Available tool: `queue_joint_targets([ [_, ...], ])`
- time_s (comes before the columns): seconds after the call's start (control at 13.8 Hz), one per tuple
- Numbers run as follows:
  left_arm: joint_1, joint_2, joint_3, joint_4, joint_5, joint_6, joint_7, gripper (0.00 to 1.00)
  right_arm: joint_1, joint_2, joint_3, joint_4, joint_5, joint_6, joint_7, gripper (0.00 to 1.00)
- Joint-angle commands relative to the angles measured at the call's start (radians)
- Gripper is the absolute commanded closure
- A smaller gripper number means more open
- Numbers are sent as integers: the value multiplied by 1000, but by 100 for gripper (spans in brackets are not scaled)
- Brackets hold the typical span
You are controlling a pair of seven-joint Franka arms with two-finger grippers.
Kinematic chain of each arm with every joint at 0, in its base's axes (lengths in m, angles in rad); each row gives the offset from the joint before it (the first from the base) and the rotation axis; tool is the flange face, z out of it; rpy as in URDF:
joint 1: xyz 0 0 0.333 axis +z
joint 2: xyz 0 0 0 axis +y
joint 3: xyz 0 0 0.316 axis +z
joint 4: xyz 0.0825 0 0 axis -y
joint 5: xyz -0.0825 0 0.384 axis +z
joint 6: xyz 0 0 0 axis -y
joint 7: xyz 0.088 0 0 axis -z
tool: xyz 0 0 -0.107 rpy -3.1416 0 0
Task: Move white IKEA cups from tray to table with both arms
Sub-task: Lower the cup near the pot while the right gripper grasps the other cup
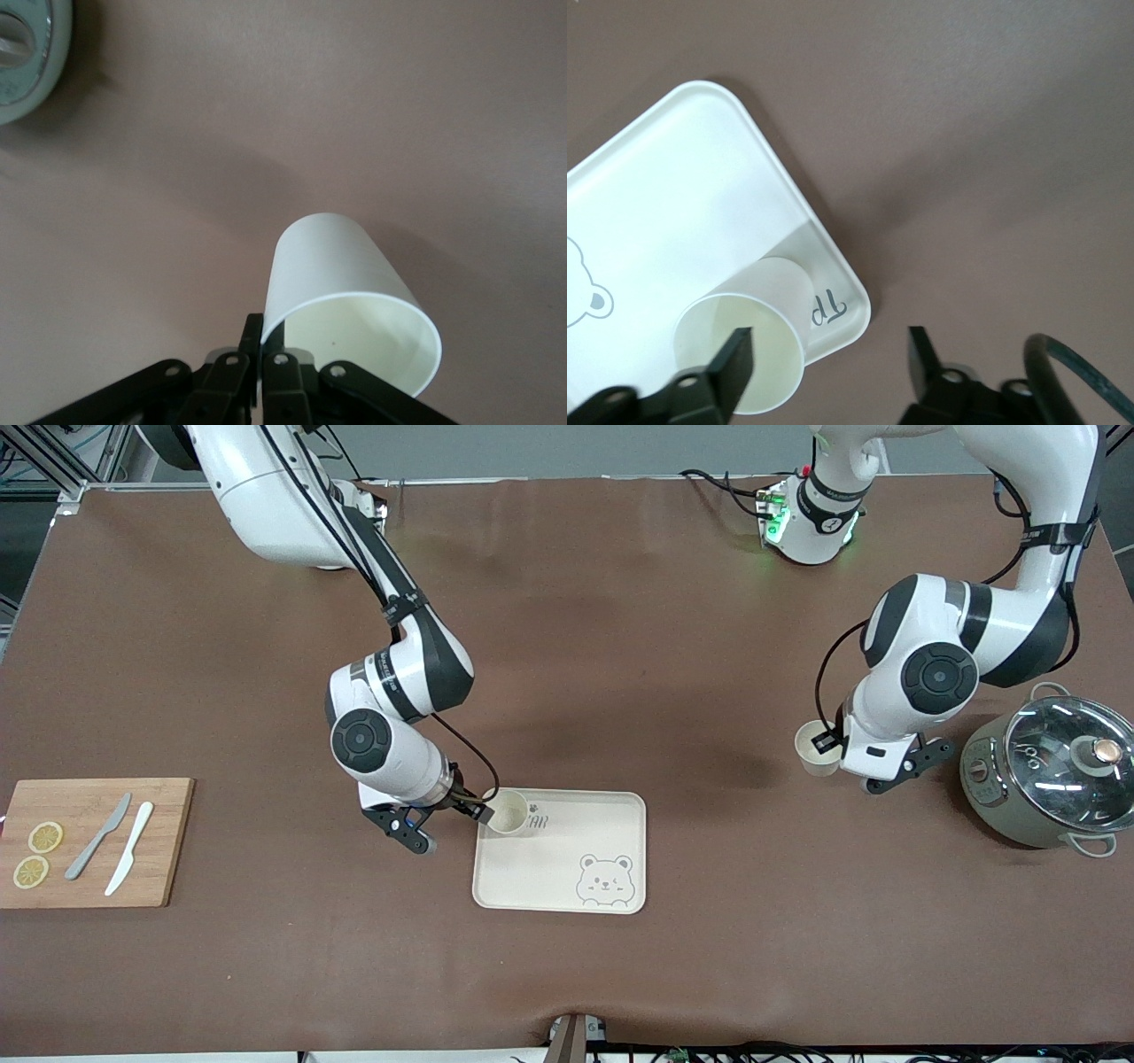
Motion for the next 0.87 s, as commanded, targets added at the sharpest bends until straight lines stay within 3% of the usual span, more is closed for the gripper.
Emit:
queue_joint_targets([
  [0.0,76,-64,-14,-147,-22,141,72,100,44,55,-3,27,9,61,68,38],
  [0.07,92,-62,-14,-182,-24,207,77,100,55,63,-3,25,9,83,92,48],
  [0.22,103,-46,-14,-225,-25,293,101,100,66,67,-3,25,8,85,96,88],
  [0.29,110,-29,-15,-227,-51,303,112,100,64,67,-3,25,8,85,90,100],
  [0.58,142,-3,-14,-227,-252,304,285,100,52,60,-3,28,8,74,90,100],
  [0.8,176,31,-12,-225,-266,306,368,100,6,34,-3,51,9,2,81,100],
])
